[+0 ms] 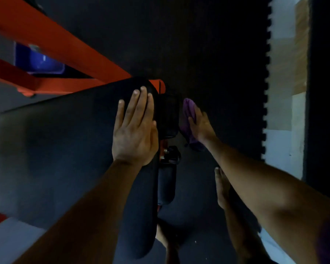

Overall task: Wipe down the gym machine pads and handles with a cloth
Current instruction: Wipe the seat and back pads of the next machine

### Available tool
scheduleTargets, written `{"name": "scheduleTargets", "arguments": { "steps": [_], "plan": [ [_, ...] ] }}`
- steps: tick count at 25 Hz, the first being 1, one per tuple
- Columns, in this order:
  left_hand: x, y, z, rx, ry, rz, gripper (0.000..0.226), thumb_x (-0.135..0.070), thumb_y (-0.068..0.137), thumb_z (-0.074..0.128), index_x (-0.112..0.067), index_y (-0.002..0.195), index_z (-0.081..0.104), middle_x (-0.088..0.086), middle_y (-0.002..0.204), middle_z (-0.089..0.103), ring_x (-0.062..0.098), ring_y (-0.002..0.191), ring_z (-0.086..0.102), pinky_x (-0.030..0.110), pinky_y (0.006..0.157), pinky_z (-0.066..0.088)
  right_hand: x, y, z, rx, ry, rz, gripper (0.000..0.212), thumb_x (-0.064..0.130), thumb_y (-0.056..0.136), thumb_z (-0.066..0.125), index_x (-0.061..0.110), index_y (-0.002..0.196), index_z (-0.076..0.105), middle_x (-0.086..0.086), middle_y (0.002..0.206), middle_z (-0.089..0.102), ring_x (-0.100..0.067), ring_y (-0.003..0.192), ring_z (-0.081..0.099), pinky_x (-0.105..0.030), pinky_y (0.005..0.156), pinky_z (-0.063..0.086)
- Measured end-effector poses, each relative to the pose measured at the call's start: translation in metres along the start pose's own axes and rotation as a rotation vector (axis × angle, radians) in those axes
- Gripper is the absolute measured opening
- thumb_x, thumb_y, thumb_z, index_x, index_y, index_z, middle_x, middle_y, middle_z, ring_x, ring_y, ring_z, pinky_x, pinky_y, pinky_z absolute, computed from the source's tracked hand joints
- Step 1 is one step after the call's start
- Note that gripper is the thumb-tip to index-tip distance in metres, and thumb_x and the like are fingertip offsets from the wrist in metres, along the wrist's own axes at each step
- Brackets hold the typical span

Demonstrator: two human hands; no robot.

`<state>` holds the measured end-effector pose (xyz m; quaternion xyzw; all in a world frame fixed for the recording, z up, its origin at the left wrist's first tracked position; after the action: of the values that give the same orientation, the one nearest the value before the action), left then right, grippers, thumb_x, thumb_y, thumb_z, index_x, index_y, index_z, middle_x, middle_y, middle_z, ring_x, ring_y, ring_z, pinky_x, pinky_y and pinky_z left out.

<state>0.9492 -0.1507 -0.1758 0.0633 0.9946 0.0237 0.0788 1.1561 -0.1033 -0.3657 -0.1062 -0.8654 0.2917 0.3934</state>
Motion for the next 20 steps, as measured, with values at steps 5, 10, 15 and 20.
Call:
{"name": "scheduleTargets", "arguments": {
  "steps": [5,10,15,20],
  "plan": [
    [-0.001,-0.002,0.002,0.008,0.054,0.031,0.061,-0.025,0.101,0.036,0.002,0.156,0.035,0.019,0.167,0.026,0.032,0.157,0.022,0.058,0.126,0.018,0.021,0.118,0.079,0.155,-0.264,-0.143,0.076,0.029,0.101,0.053,0.034,0.161,0.007,-0.017,0.167,-0.003,-0.047,0.147,0.024,-0.062,0.109,0.040],
    [-0.002,0.000,0.002,-0.020,0.081,0.019,0.060,-0.026,0.103,0.033,0.002,0.156,0.036,0.021,0.165,0.028,0.033,0.156,0.025,0.057,0.125,0.020,-0.006,0.056,0.127,0.133,-0.596,-0.405,0.074,0.032,0.099,0.058,0.033,0.160,0.018,-0.009,0.168,-0.010,-0.041,0.154,0.006,-0.058,0.121,0.018],
    [-0.004,0.000,0.001,0.020,0.079,0.000,0.061,-0.030,0.105,0.029,0.000,0.158,0.033,0.020,0.166,0.027,0.033,0.156,0.023,0.057,0.126,0.018,-0.047,0.009,0.111,0.506,-0.441,-0.520,0.058,0.039,0.103,0.046,0.033,0.158,0.028,0.011,0.169,0.000,-0.018,0.155,0.008,-0.047,0.124,0.023],
    [-0.003,0.001,0.004,0.003,0.082,0.014,0.060,-0.027,0.103,0.032,0.002,0.156,0.036,0.020,0.164,0.027,0.035,0.155,0.026,0.059,0.124,0.022,0.024,0.120,0.087,0.202,-0.726,-0.592,0.069,0.022,0.097,0.053,0.027,0.159,0.023,-0.002,0.169,0.002,-0.038,0.153,0.011,-0.060,0.115,0.030]
  ]
}}
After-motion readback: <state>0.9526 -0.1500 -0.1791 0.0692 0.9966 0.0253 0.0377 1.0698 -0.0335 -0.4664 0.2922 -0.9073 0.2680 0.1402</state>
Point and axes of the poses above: each hand's wrist, its own y-axis towards the middle knuckle, its own z-axis out of the palm, x = y × z, the point moved 4 cm from there along y, towards the middle knuckle
